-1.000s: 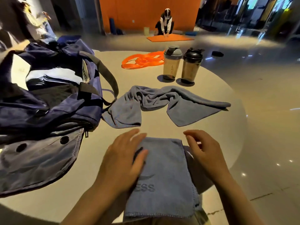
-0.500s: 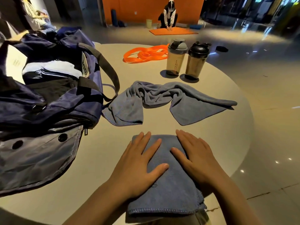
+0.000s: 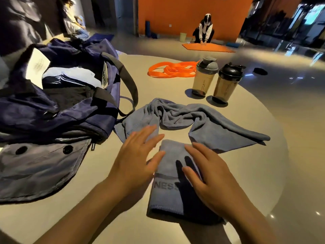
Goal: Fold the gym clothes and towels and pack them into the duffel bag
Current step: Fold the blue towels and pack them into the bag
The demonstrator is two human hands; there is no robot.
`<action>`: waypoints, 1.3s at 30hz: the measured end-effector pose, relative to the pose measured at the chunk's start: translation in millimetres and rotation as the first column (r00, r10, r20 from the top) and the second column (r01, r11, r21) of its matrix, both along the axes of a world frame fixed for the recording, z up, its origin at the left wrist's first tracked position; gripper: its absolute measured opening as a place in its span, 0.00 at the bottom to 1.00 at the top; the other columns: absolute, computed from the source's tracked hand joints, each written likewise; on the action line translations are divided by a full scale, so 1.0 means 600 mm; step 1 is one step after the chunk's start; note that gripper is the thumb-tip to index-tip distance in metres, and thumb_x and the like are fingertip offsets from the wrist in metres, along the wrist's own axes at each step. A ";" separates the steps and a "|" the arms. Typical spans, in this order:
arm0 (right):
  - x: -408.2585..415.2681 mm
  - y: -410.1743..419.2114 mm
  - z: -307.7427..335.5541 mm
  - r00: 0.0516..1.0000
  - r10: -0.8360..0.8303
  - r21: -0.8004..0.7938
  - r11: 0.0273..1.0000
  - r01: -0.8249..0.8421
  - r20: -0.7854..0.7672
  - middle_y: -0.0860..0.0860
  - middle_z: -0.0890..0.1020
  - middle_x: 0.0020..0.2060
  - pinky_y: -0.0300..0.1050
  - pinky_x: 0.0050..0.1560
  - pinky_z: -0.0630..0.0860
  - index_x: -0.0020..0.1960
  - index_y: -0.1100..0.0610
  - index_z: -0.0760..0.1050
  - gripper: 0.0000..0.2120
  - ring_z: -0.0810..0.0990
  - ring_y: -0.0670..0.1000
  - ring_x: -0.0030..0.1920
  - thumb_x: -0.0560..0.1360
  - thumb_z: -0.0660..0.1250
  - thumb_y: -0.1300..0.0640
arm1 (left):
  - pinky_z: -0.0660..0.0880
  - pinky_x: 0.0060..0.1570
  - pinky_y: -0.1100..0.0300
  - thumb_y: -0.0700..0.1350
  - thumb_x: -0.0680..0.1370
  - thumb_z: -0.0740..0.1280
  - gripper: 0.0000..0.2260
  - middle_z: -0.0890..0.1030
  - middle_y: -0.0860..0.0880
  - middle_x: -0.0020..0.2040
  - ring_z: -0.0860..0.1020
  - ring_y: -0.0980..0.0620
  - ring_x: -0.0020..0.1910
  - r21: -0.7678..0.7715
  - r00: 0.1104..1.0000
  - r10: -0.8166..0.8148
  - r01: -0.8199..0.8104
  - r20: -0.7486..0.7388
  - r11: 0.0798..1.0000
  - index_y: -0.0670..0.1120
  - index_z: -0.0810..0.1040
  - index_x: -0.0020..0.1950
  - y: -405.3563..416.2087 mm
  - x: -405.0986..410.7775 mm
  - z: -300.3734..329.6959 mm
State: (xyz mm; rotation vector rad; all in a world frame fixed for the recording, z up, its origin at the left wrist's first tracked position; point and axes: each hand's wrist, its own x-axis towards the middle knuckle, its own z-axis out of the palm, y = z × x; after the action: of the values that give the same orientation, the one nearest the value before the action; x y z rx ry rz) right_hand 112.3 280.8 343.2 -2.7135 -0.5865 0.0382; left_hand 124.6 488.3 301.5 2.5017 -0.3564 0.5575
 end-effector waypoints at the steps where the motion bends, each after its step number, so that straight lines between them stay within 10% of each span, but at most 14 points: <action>1: 0.007 0.015 0.010 0.996 0.084 -0.030 0.996 -0.084 -0.018 0.39 0.54 0.75 0.37 0.70 0.52 0.76 0.39 0.50 0.27 0.54 0.43 0.73 0.79 0.54 0.40 | 0.61 0.69 0.45 0.57 0.78 0.56 0.23 0.72 0.47 0.70 0.68 0.47 0.70 0.001 0.997 0.064 -0.064 0.040 0.998 0.49 0.74 0.68 0.030 -0.004 0.004; 9: 0.081 0.186 0.066 0.792 0.600 -0.209 0.765 -0.610 -0.117 0.48 0.58 0.75 0.51 0.68 0.67 0.77 0.43 0.45 0.32 0.63 0.52 0.71 0.80 0.59 0.47 | 0.59 0.68 0.37 0.58 0.75 0.56 0.26 0.73 0.45 0.68 0.69 0.43 0.68 0.130 0.850 0.525 -0.526 0.047 0.840 0.47 0.76 0.66 0.282 -0.039 0.014; 17: 0.178 0.427 0.018 0.863 0.490 -0.070 0.872 -0.485 0.122 0.61 0.73 0.58 0.56 0.47 0.76 0.72 0.52 0.58 0.24 0.76 0.63 0.49 0.79 0.62 0.51 | 0.68 0.61 0.39 0.47 0.73 0.69 0.20 0.79 0.47 0.62 0.76 0.48 0.60 0.234 0.848 0.498 -0.529 0.180 0.816 0.49 0.76 0.65 0.377 -0.011 -0.053; 21: 0.159 0.482 -0.051 0.915 0.342 -0.072 0.940 -0.335 0.214 0.63 0.64 0.69 0.48 0.28 0.62 0.67 0.56 0.64 0.19 0.72 0.62 0.36 0.78 0.62 0.58 | 0.75 0.55 0.42 0.43 0.69 0.71 0.18 0.82 0.48 0.57 0.81 0.48 0.54 0.242 0.819 0.487 -0.560 0.303 0.792 0.48 0.82 0.59 0.385 -0.004 -0.062; 27: 0.119 0.476 -0.090 0.877 0.251 -0.020 0.964 -0.267 0.409 0.63 0.79 0.59 0.39 0.23 0.56 0.61 0.58 0.77 0.36 0.78 0.57 0.25 0.55 0.82 0.64 | 0.75 0.54 0.41 0.39 0.68 0.77 0.18 0.83 0.47 0.56 0.82 0.45 0.54 0.231 0.824 0.470 -0.547 0.316 0.804 0.47 0.83 0.56 0.375 -0.022 -0.070; 39: -0.064 0.351 -0.082 0.884 0.282 0.034 0.948 -0.316 0.372 0.56 0.78 0.63 0.37 0.24 0.68 0.66 0.55 0.75 0.45 0.82 0.52 0.35 0.49 0.83 0.63 | 0.68 0.63 0.49 0.47 0.77 0.59 0.17 0.79 0.48 0.62 0.78 0.47 0.61 0.251 0.885 0.396 -0.453 0.244 0.856 0.48 0.80 0.62 0.277 -0.227 -0.068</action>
State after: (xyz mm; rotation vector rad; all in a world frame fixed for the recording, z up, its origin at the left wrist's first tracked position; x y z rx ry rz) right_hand 74.1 491.5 294.1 -2.5249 -1.0842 -0.4118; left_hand -11.5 654.4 260.4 2.8517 0.0668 0.9817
